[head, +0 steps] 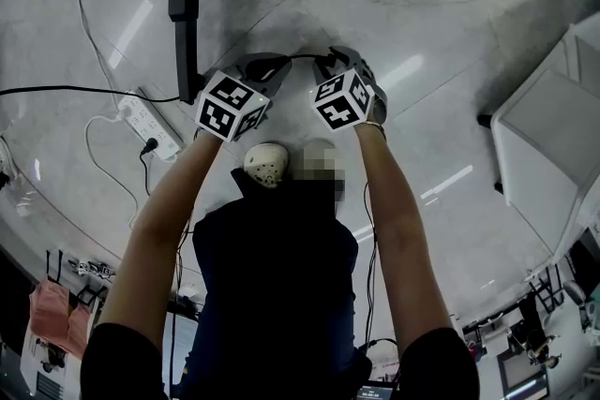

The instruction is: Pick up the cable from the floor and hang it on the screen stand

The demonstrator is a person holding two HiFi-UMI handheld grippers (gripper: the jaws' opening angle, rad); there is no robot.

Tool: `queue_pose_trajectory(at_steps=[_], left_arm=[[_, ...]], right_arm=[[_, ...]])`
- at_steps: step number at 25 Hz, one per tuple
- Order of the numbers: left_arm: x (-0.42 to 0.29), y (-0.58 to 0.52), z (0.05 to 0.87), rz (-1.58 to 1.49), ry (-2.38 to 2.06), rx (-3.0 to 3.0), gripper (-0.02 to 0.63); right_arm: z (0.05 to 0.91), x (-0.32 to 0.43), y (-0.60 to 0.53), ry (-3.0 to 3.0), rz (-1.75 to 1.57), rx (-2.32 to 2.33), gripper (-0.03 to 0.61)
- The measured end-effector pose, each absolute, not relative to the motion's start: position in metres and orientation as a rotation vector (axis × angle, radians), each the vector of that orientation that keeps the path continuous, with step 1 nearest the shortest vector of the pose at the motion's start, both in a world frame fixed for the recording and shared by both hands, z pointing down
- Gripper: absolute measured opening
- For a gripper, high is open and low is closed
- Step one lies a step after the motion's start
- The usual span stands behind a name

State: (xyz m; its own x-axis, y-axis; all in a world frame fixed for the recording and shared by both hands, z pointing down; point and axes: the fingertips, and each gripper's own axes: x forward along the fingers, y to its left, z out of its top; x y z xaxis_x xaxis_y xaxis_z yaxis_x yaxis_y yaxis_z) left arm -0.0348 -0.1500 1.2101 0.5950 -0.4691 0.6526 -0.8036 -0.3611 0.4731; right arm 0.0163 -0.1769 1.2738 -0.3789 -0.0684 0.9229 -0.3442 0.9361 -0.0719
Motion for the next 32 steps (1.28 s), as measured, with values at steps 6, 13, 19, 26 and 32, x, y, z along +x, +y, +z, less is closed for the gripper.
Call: queue_pose_trajectory(at_steps=[6, 13, 19, 26, 32], left_arm=[[-0.031, -0.157, 1.159, 0.461, -1.054, 2.0, 0.018], [-0.029, -0.156, 1.097, 0.476, -1.036, 2.005, 0.018], [-0.041, -0.158, 1.052, 0.481, -1.059, 1.995, 0.018], [-0.052, -0.146, 1.013, 0.47, -1.098, 1.921, 0.018], [-0.05, -0.13, 0.981, 0.482, -1.096, 1.898, 0.018]], right_arm=[[1.219, 0.024, -0.172, -1.946, 0.32, 0.296, 0.173], [1.154, 0.021, -0.164, -1.944, 0.315, 0.269, 0.173], [1.106, 0.01, -0.155, -1.958, 0.311, 0.23, 0.173], [1.062, 0.002, -0.136, -1.957, 0.337, 0.203, 0.173], [1.023, 0.003, -0.138, -1.957, 0.351, 0.221, 0.172]])
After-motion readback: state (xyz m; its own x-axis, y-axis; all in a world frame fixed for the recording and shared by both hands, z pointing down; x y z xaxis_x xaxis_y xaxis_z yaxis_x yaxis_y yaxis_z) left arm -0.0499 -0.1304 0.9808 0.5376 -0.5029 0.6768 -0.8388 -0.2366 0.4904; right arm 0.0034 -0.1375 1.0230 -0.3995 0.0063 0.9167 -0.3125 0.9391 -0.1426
